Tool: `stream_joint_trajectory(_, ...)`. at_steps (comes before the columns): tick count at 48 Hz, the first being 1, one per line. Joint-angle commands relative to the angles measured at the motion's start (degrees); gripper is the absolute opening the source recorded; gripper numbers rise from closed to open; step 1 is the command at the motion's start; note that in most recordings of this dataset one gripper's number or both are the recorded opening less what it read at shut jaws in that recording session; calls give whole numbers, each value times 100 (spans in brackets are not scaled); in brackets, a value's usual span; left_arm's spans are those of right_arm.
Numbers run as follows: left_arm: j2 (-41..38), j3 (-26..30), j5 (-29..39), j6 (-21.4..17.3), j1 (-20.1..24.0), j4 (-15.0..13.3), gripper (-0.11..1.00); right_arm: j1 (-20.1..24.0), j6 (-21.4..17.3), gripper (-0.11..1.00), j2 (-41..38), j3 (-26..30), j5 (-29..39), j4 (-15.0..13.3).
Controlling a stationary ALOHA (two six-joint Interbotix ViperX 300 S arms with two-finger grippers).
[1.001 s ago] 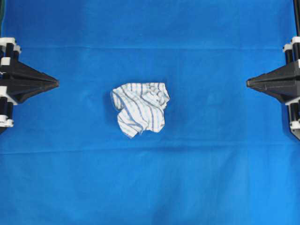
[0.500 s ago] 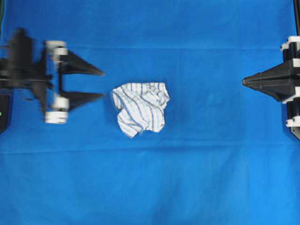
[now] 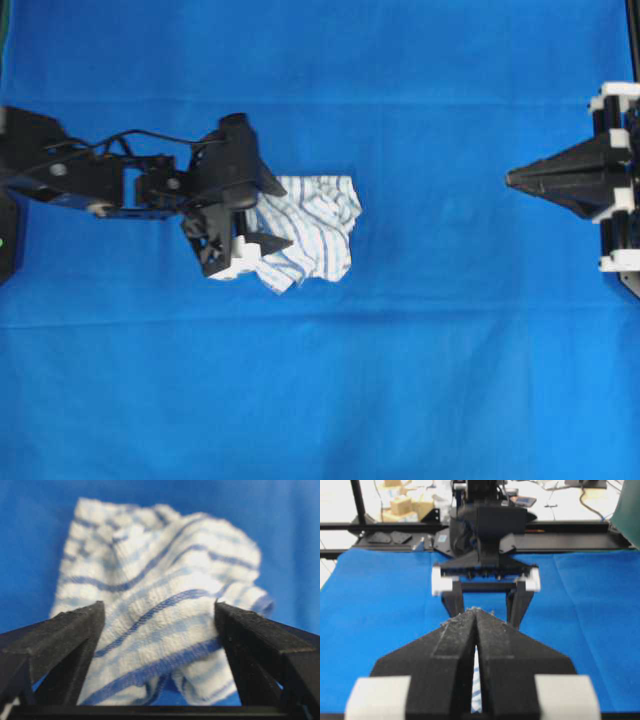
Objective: Hand over the towel.
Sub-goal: 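Close the left gripper on the towel's left side, then lift the towel with the left gripper toward the center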
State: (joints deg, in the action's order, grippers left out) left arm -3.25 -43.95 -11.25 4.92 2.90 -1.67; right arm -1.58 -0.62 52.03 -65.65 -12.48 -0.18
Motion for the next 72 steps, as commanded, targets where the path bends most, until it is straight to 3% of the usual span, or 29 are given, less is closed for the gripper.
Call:
stream_joint_trajectory(1,-255,229,-9,0,18,-9,91,-9,-9,0,-88,44,-18,18)
stream_joint_trajectory(14,-580,325,9,0,18,-9,91,-18,-9,0,-211,44,9,18)
stream_joint_trajectory(21,-571,343,158,-79,0,0,85,-9,-9,0,-211,44,79,18)
stream_joint_trajectory(25,-571,378,237,-132,-53,18,69,-9,-9,0,-211,44,97,18)
stream_joint_trajectory(33,-536,378,246,-211,-141,35,22,-9,-9,0,-211,44,105,18)
stream_joint_trajectory(37,-439,378,246,-272,-149,35,8,-9,-9,0,-211,44,114,18)
stream_joint_trajectory(48,369,404,167,-316,-158,35,8,-9,-9,0,-202,62,105,18)
stream_joint_trajectory(60,1433,343,-501,-343,-167,35,8,-9,-9,0,-193,70,105,18)
stream_joint_trajectory(72,2127,325,-984,-747,-290,35,8,-9,-9,0,-202,70,79,26)
